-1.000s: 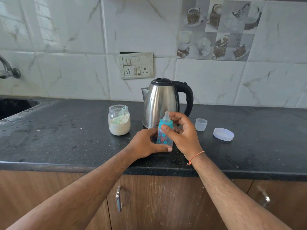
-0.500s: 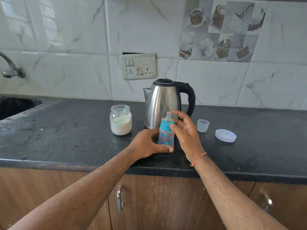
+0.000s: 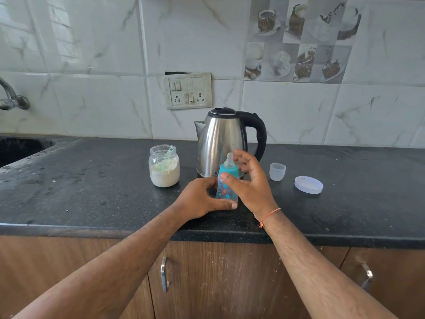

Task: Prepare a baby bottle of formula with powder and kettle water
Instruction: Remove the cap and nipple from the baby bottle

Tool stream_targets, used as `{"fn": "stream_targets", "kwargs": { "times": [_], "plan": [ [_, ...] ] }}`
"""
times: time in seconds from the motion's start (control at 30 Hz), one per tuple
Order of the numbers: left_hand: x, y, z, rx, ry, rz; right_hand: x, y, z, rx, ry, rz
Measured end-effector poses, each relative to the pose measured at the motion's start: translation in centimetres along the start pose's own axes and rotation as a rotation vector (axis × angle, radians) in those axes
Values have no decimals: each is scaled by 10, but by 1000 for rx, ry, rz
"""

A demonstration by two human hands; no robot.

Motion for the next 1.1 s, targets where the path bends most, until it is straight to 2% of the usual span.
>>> {"fn": "stream_targets", "kwargs": {
  "times": [0.1,0.23,0.4,0.57,0.7,0.9,1.1],
  "plan": [
    [-1,0,1,1,4,1,1,-4,0,34,-8,-1],
    [-2,0,1,4,4,-9,4,0,2,-27,45,144],
    [-3,0,2,1,16,17,-3,-2,-1,9,-11,-12],
    [-4,0,3,4,16,14,5,1,1,-45,36,150],
    [-6,1,4,5,16,21,0,-1,1,-6,11,20],
    [-6,1,5,3,19,22,6,-1,3,-30,70,113],
    [-7,0,4,10,24,15,3,-4,1,17,32,3]
  ]
}}
Point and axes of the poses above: each hand's wrist, its own z-axis towards the middle knuckle, its own y-axis out of the palm, x = y × z, the point moved 8 cm from there along z, towards the middle knuckle, and after that the axes turned 1 degree about -z, right-handed, at the moved point
